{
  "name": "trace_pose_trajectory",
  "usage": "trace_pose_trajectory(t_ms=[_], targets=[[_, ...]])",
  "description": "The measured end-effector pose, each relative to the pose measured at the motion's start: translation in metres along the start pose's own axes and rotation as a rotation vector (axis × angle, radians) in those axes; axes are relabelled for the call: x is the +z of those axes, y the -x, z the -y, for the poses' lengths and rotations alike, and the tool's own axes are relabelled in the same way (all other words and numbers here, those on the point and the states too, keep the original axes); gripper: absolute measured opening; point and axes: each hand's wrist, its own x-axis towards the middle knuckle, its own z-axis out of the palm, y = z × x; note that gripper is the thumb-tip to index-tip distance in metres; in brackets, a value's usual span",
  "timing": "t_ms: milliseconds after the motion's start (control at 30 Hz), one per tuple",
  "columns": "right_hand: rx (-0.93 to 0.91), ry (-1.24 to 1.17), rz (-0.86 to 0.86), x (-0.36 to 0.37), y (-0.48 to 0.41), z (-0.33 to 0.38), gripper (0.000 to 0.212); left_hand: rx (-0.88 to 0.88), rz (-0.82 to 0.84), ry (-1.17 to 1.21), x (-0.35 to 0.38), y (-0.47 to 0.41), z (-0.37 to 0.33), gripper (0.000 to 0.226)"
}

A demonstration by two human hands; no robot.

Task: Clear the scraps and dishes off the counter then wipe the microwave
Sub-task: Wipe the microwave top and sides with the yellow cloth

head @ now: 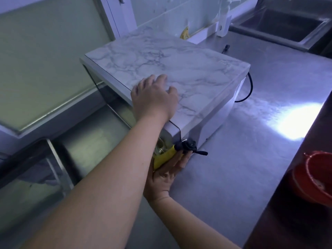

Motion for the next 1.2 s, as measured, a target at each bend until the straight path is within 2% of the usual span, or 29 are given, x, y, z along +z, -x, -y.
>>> trace_pose_trajectory(t_ms=[200,267,367,433,567,667,700,767,833,867,900,933,967,1067,1133,1200], targets=[[0.632,-0.048,0.144,0.002,0.027,-0.036,0.1,-0.018,-0.013,0.01,-0.001,0.0,-0.003,0.046],[0.731,-0.026,0.179,-0.004,0.027,-0.038,0.102,-0.02,-0.014,0.009,-0.003,-0.001,-0.003,0.045],[0.78,-0.114,0.254,-0.026,0.016,-0.031,0.098,-0.019,0.002,0.004,-0.005,0.0,-0.005,0.045],[0.879,-0.197,0.329,-0.057,0.004,-0.032,0.091,-0.019,0.015,0.007,-0.006,0.001,-0.006,0.046],[1.249,-0.513,0.505,-0.141,-0.031,-0.037,0.072,-0.023,0.015,-0.002,-0.007,0.001,-0.006,0.046],[1.27,-0.929,0.518,-0.213,-0.05,-0.041,0.059,-0.023,0.007,-0.009,-0.006,0.001,-0.007,0.046],[1.259,-1.008,0.505,-0.23,-0.056,-0.04,0.061,-0.028,0.002,-0.007,-0.006,0.001,-0.007,0.046],[1.211,-1.108,0.624,-0.253,-0.071,-0.027,0.073,-0.033,0.0,-0.004,-0.008,0.001,-0.007,0.046],[1.11,-1.192,0.712,-0.256,-0.084,-0.016,0.072,-0.03,0.012,-0.009,-0.009,0.002,-0.008,0.047],[1.107,-1.112,0.783,-0.254,-0.094,-0.016,0.075,-0.029,0.016,-0.009,-0.009,0.002,-0.009,0.047],[1.22,-0.953,0.868,-0.252,-0.104,-0.021,0.078,-0.03,0.014,-0.008,-0.009,0.003,-0.009,0.047],[1.296,-0.752,0.874,-0.247,-0.11,-0.027,0.075,-0.033,0.01,-0.007,-0.008,0.002,-0.009,0.047],[1.328,-0.603,0.855,-0.241,-0.116,-0.031,0.069,-0.036,0.01,-0.003,-0.008,0.001,-0.008,0.047],[1.392,-0.472,0.703,-0.22,-0.132,-0.037,0.04,-0.043,0.007,0.002,-0.007,0.001,-0.006,0.046],[1.312,-0.387,0.531,-0.205,-0.148,-0.043,0.025,-0.044,0.002,0.003,-0.008,0.002,-0.007,0.047],[1.046,-0.194,0.352,-0.197,-0.167,-0.059,0.026,-0.039,0.003,0.002,-0.008,0.003,-0.007,0.048]])
